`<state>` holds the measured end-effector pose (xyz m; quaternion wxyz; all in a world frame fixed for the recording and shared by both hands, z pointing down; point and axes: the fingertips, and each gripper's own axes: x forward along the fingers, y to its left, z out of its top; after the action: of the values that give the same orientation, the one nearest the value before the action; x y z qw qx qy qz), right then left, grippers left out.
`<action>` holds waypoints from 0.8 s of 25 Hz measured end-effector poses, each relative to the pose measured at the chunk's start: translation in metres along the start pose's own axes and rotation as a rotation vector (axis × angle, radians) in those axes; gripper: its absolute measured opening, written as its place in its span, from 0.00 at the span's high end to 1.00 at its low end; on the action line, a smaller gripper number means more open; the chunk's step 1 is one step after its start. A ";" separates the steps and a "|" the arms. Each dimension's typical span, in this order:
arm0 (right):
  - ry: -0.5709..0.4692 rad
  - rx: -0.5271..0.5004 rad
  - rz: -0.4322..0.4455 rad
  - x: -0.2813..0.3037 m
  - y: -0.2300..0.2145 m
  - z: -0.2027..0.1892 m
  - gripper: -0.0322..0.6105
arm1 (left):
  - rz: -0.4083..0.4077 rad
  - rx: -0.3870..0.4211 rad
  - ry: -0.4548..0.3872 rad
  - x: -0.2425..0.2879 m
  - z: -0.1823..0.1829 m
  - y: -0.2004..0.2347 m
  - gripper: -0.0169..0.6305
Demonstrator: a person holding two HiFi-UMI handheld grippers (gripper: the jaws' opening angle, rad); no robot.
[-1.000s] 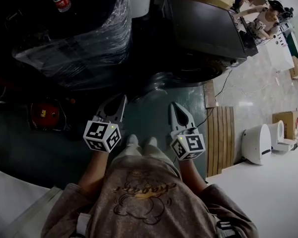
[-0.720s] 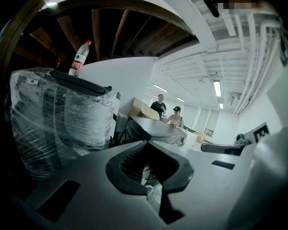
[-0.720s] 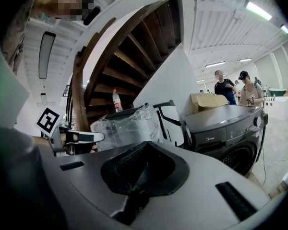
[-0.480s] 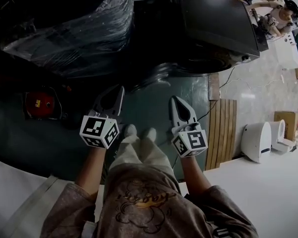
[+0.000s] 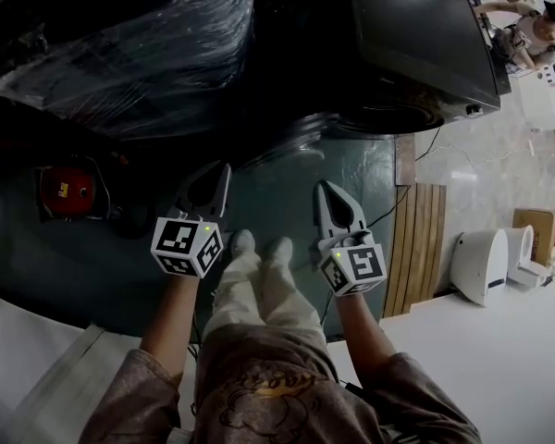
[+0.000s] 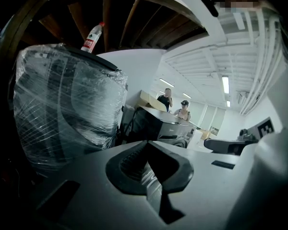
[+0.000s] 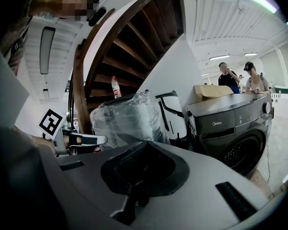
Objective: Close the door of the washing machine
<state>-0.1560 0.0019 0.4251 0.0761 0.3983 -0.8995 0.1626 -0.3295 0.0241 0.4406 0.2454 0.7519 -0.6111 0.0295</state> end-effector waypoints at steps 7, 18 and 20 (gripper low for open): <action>0.014 0.000 -0.002 -0.008 0.003 -0.006 0.96 | -0.003 -0.002 0.022 0.016 -0.020 0.013 0.97; 0.048 0.017 -0.030 -0.018 -0.004 -0.025 0.96 | -0.010 0.009 0.142 0.069 -0.079 0.052 0.97; 0.054 0.020 -0.036 -0.019 -0.006 -0.030 0.96 | -0.021 0.002 0.162 0.080 -0.088 0.058 0.97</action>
<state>-0.1389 0.0216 0.4492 0.0993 0.4107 -0.8880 0.1812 -0.3414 -0.0200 0.5648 0.2938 0.7537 -0.5813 0.0882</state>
